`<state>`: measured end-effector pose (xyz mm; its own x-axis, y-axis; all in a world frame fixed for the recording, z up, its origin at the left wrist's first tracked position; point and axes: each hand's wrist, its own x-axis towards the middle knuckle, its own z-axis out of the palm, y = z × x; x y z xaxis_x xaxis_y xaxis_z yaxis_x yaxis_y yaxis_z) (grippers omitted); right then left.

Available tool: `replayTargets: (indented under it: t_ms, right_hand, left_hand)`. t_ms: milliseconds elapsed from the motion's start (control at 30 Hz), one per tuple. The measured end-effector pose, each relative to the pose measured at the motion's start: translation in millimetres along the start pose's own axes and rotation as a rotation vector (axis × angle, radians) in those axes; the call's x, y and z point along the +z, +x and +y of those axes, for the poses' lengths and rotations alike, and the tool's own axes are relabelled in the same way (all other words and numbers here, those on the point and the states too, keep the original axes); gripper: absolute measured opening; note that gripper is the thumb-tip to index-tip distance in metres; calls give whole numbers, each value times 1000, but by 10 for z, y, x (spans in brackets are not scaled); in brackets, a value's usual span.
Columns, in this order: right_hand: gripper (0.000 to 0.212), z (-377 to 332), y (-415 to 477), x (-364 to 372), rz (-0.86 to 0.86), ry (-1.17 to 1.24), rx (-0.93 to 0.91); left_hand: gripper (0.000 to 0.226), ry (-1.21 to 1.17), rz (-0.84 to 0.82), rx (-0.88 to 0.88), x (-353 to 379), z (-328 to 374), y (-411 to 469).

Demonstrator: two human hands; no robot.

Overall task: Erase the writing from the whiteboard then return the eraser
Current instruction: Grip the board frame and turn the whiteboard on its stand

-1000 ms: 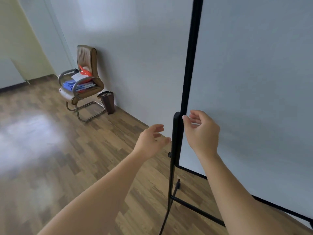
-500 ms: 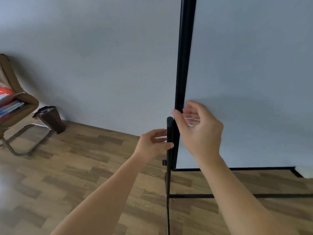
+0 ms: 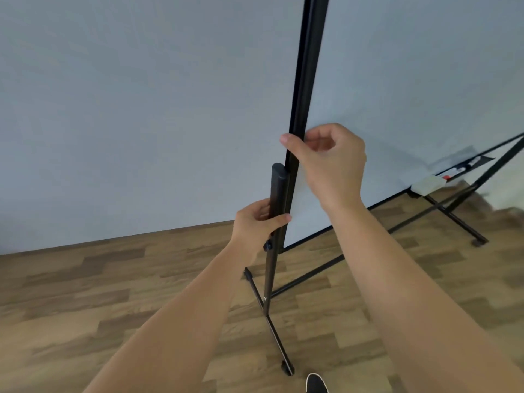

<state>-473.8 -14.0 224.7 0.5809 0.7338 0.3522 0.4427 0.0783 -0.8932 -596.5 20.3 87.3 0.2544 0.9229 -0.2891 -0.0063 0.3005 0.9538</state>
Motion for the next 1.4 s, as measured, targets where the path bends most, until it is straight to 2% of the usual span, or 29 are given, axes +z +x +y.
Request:
replayTargets:
  t_ms: [33, 67, 100, 233, 433, 600, 867, 1400]
  right_hand:
    - [34, 7, 6, 27, 2, -17, 0]
    - [34, -67, -81, 236, 77, -84, 2]
    - [33, -98, -99, 293, 99, -83, 19]
    - [32, -83, -30, 316, 72, -69, 25]
    - [30, -121, 171, 727, 84, -79, -5]
    - [32, -114, 424, 1085, 80, -75, -28]
    - [31, -133, 833, 1690, 70, -53, -45]
    - [29, -180, 1572, 2757, 118, -102, -48]
  left_hand:
    - [44, -12, 12, 6, -18, 0, 18]
    - [44, -25, -79, -15, -212, -10, 133]
    - [43, -15, -99, -11, -270, -45, 174]
    - [48, -16, -38, -22, -266, 32, 150]
    - [57, -5, -34, -22, -555, 159, 516]
    - [53, -43, -83, -30, -798, 333, 873]
    - [51, -46, -64, -31, -1135, 614, 1411]
    - [43, 17, -129, -12, -1768, 1008, 2567]
